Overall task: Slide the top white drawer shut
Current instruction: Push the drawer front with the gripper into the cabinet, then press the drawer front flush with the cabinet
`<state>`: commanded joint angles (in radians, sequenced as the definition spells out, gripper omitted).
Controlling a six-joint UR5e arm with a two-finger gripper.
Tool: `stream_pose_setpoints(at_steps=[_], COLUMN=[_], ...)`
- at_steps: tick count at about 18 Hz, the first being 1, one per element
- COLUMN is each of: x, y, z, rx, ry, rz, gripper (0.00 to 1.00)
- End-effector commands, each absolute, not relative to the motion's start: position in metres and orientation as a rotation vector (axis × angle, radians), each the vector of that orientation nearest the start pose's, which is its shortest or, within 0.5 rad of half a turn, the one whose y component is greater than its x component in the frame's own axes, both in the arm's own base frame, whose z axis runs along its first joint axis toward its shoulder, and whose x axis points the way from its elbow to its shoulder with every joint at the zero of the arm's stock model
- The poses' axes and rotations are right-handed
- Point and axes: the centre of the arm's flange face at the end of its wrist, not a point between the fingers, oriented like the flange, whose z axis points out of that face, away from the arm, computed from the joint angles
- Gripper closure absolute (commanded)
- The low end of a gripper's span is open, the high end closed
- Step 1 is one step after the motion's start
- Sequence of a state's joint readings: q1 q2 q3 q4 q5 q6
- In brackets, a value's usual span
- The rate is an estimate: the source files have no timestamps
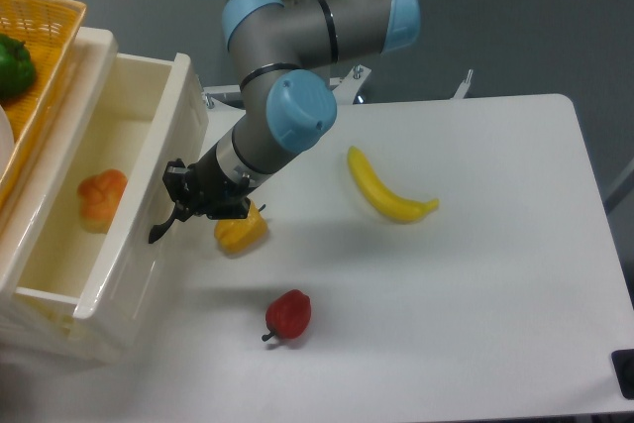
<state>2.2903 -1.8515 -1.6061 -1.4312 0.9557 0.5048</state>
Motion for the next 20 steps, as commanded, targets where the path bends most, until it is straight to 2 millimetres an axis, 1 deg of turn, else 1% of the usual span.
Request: stream_pose_setpoints(at_steps=[1, 4, 5, 6, 7, 8, 10, 12, 17, 20], x=[-0.228, -0.224, -0.219, -0.208, -0.201, -0.197, -0.182, -0.174, -0.160, -0.160], y=[0.561, 0.562, 0.565, 0.570, 0.573, 0.575, 0.582, 0.587, 0.594, 0.595], z=[0.353, 0.354, 0.355, 0.356, 0.355, 0.356, 0.356, 0.355, 0.349, 0.349], rx=[-2.780, -2.783, -2.786, -2.794, -2.801, -2.801, -2.806, -2.807, -2.821, -2.823], ry=[-0.367, -0.379, -0.380, -0.365, -0.362, -0.369, -0.360, -0.350, -0.327, -0.331], rz=[-0.869, -0.873, -0.875, -0.879, -0.885, -0.883, -0.879, -0.872, -0.882, -0.881], gripper=[1.00, 1.00, 1.00, 1.00, 1.00, 1.00, 1.00, 1.00, 1.00, 1.00])
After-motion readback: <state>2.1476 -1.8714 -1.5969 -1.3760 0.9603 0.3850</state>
